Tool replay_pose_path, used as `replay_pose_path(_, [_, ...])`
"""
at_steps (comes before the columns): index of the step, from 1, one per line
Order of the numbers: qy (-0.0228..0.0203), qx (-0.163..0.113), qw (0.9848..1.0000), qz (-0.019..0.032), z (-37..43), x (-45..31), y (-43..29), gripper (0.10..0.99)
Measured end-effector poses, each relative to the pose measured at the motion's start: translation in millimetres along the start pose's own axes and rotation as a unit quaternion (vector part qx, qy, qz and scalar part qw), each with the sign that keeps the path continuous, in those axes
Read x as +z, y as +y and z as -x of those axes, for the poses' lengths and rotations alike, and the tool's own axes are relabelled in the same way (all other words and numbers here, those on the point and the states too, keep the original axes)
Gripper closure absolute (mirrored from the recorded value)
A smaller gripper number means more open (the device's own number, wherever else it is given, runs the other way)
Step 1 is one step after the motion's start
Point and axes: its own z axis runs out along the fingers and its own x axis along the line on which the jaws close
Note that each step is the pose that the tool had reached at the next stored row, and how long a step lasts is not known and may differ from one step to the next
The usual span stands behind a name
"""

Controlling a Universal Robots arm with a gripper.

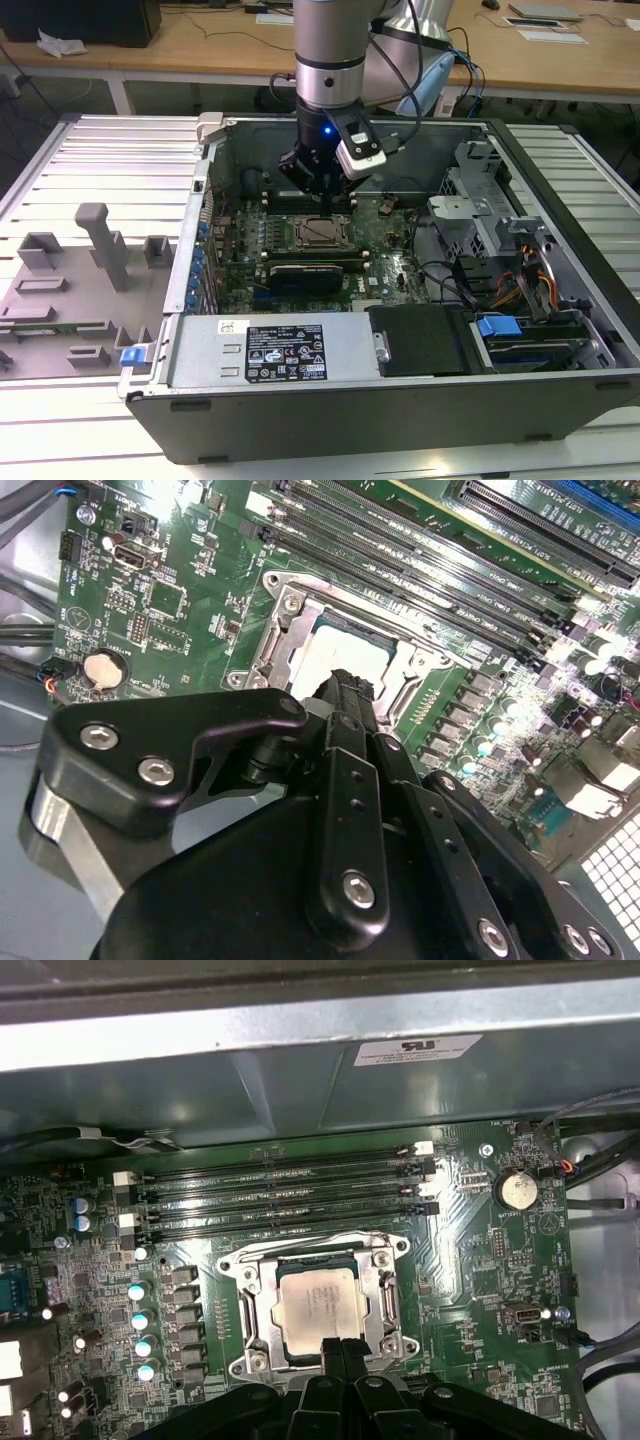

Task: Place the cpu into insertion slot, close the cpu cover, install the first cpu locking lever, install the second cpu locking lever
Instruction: 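Install the second cpu locking lever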

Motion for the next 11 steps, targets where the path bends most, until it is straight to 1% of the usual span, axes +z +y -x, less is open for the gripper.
replay_pose_path(6, [0.0000, 0.000, 1.0000, 0.0000, 0.0, -0.1, 0.0, 0.980])
replay_pose_path(10, [0.0001, 0.000, 1.0000, -0.0001, 0.6, -0.1, -7.4, 0.980])
replay_pose_path(11, [0.0001, 0.000, 1.0000, -0.0001, 0.9, -0.1, -11.4, 0.980])
